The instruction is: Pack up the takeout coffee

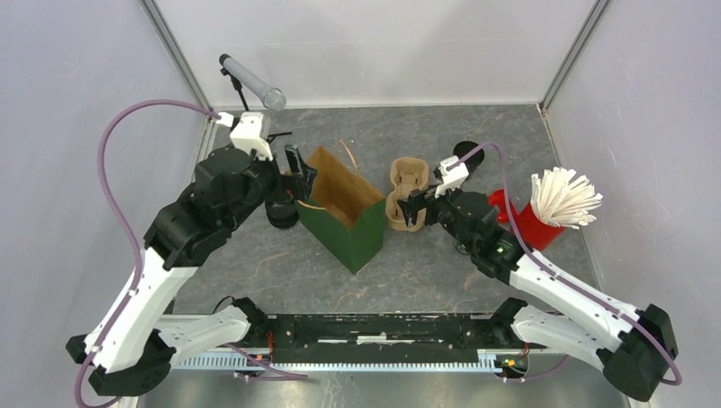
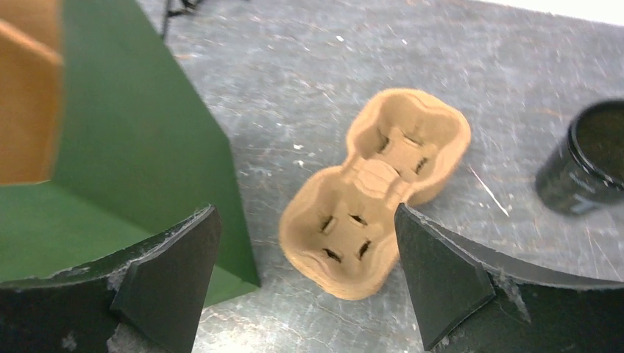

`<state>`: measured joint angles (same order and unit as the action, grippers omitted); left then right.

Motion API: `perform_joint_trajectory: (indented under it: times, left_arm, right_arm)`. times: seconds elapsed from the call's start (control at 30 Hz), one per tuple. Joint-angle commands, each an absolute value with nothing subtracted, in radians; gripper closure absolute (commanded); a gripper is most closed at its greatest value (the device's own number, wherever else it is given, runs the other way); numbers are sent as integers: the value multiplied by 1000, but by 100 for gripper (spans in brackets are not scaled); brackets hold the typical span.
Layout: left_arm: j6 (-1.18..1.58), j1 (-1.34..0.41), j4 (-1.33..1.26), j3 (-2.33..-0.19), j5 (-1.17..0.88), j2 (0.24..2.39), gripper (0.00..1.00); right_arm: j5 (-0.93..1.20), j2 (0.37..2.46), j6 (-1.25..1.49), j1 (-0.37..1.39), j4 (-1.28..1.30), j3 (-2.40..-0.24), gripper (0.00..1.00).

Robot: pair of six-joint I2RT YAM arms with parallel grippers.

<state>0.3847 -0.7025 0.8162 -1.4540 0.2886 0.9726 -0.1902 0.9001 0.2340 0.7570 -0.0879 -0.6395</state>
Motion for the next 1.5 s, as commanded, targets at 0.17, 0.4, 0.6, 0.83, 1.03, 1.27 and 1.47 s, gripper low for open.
perform_joint_trajectory:
  times: [0.17, 0.4, 0.6, 0.83, 1.03, 1.27, 1.47]
  left_arm:
    - [442, -701, 896, -1298, 379, 842, 11]
    - [455, -700, 797, -1204, 320, 818, 21]
    - [437, -701, 639, -1057, 191, 720, 55]
    - [370, -700, 459, -1013, 64, 732, 73]
    - [348, -698, 505, -1074, 50, 806, 77]
    - [645, -698, 578, -1049, 69, 808, 36]
    - [790, -699, 946, -1290, 95, 885, 13]
  right_arm:
    - [-362, 1087, 283, 729, -95, -746, 22]
    - [-337, 1233, 318, 670, -116, -801, 37]
    - [-254, 1356, 299, 616, -130, -826, 43]
    - [-258, 1423, 284, 593, -66, -913, 45]
    - [-215, 1520, 288, 589, -21, -1013, 45]
    - [-284, 1448, 341, 591, -5, -970, 45]
    - [-316, 1408, 360, 591, 60, -980, 43]
